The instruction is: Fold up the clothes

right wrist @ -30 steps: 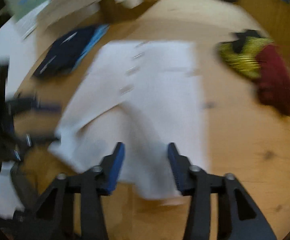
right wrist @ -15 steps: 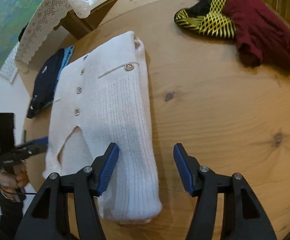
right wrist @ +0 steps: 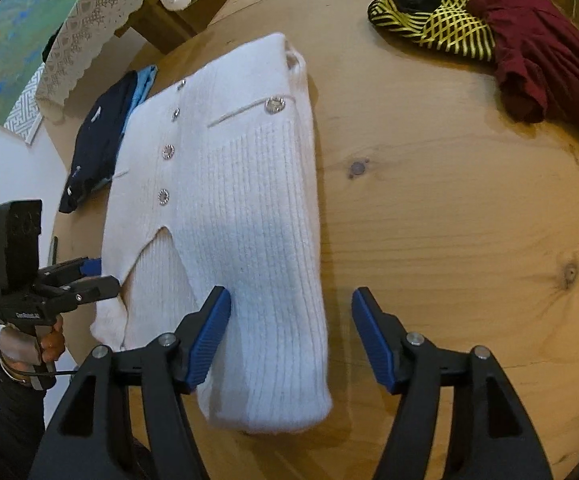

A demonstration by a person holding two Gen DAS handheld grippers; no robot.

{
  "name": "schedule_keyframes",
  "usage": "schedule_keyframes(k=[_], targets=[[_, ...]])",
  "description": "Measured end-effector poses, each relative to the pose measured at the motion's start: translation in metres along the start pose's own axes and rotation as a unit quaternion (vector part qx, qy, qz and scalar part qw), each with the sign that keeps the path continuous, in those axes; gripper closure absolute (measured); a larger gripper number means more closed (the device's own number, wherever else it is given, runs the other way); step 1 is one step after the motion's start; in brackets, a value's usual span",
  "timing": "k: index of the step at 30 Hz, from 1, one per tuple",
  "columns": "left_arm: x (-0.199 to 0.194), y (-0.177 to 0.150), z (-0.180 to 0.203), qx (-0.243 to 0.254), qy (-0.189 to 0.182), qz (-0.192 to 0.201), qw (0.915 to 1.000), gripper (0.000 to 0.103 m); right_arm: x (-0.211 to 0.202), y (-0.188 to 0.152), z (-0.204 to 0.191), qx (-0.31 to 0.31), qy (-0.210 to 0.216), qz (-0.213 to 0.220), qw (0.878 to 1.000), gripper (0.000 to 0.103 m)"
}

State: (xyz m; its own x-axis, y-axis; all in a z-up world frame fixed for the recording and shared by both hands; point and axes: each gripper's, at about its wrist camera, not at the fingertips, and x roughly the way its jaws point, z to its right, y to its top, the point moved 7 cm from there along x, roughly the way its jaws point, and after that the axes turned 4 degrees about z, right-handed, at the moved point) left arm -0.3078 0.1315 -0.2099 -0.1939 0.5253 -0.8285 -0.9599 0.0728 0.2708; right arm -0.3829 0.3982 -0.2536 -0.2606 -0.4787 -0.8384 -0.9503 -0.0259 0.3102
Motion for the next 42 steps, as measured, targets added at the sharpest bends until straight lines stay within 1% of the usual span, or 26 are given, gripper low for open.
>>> schedule_keyframes(k=[2, 3, 4, 8, 10, 11, 13, 14, 15, 17, 20, 22, 26, 27, 30, 31, 32, 33, 35, 36, 38, 40, 42], targets=[[0.003, 0.001, 0.003, -0.005, -0.007, -0.004, 1.0000, 0.027, 0.004, -0.002, 0.000, 0.009, 0.019, -0.013, 1.000, 0.040], [0.004, 0.001, 0.005, -0.004, -0.011, -0.006, 0.9999, 0.026, 0.007, -0.003, -0.002, 0.008, 0.025, -0.015, 1.000, 0.038], [0.005, 0.001, 0.007, -0.002, -0.012, -0.007, 0.9999, 0.026, 0.008, -0.003, -0.004, 0.003, 0.026, -0.012, 1.000, 0.038], [0.010, 0.000, 0.017, 0.015, -0.014, -0.007, 0.9998, 0.025, 0.012, -0.007, -0.020, -0.045, 0.017, 0.004, 0.999, 0.035], [0.011, 0.000, 0.022, 0.025, -0.011, -0.004, 0.9996, 0.025, 0.013, -0.009, -0.027, -0.071, 0.004, 0.015, 0.997, 0.037], [0.012, 0.000, 0.024, 0.032, -0.010, -0.003, 0.9994, 0.026, 0.014, -0.010, -0.030, -0.083, -0.004, 0.017, 0.996, 0.039], [0.015, 0.000, 0.029, 0.049, -0.006, -0.001, 0.9988, 0.031, 0.016, -0.012, -0.036, -0.104, -0.023, 0.020, 0.994, 0.049], [0.017, -0.001, 0.031, 0.059, -0.003, 0.001, 0.9983, 0.039, 0.016, -0.012, -0.038, -0.110, -0.030, 0.021, 0.993, 0.057], [0.018, -0.001, 0.034, 0.069, 0.000, 0.002, 0.9976, 0.046, 0.016, -0.011, -0.039, -0.112, -0.031, 0.021, 0.993, 0.061], [0.021, -0.002, 0.038, 0.083, -0.001, 0.003, 0.9965, 0.057, 0.019, -0.011, -0.042, -0.115, -0.029, 0.021, 0.993, 0.065], [0.023, -0.003, 0.043, 0.094, -0.010, 0.005, 0.9955, 0.063, 0.021, -0.011, -0.049, -0.126, -0.037, 0.021, 0.991, 0.067], [0.025, -0.003, 0.045, 0.092, -0.022, 0.011, 0.9955, 0.063, 0.024, -0.011, -0.055, -0.126, -0.028, 0.020, 0.991, 0.069], [0.027, -0.001, 0.049, 0.084, -0.053, 0.025, 0.9947, 0.063, 0.028, -0.010, -0.060, -0.096, 0.018, 0.024, 0.995, 0.072], [0.026, -0.001, 0.048, 0.076, -0.063, 0.030, 0.9946, 0.063, 0.028, -0.009, -0.059, -0.088, 0.027, 0.026, 0.995, 0.073], [0.022, 0.003, 0.044, 0.033, -0.117, 0.053, 0.9912, 0.062, 0.030, -0.006, -0.057, -0.061, 0.059, 0.030, 0.996, 0.075], [0.020, 0.004, 0.044, 0.028, -0.124, 0.061, 0.9901, 0.062, 0.031, -0.006, -0.059, -0.056, 0.065, 0.030, 0.996, 0.075], [0.018, 0.004, 0.047, 0.036, -0.119, 0.066, 0.9900, 0.061, 0.031, -0.005, -0.063, -0.058, 0.066, 0.031, 0.996, 0.075], [0.016, 0.005, 0.050, 0.047, -0.110, 0.071, 0.9903, 0.058, 0.030, -0.005, -0.068, -0.066, 0.063, 0.033, 0.995, 0.076], [0.008, 0.005, 0.053, 0.064, -0.100, 0.081, 0.9896, 0.057, 0.027, -0.004, -0.081, -0.078, 0.057, 0.039, 0.995, 0.077], [0.003, 0.006, 0.052, 0.063, -0.103, 0.084, 0.9891, 0.057, 0.026, -0.004, -0.088, -0.083, 0.055, 0.043, 0.994, 0.077], [-0.003, 0.008, 0.050, 0.061, -0.107, 0.085, 0.9888, 0.057, 0.024, 0.001, -0.094, -0.078, 0.064, 0.042, 0.994, 0.077], [-0.006, 0.006, 0.046, 0.075, -0.095, 0.077, 0.9897, 0.061, 0.027, 0.004, -0.096, -0.070, 0.063, 0.036, 0.995, 0.077], [0.005, 0.005, 0.048, 0.088, -0.078, 0.057, 0.9915, 0.072, 0.028, -0.002, -0.093, -0.078, 0.041, 0.028, 0.996, 0.077]])
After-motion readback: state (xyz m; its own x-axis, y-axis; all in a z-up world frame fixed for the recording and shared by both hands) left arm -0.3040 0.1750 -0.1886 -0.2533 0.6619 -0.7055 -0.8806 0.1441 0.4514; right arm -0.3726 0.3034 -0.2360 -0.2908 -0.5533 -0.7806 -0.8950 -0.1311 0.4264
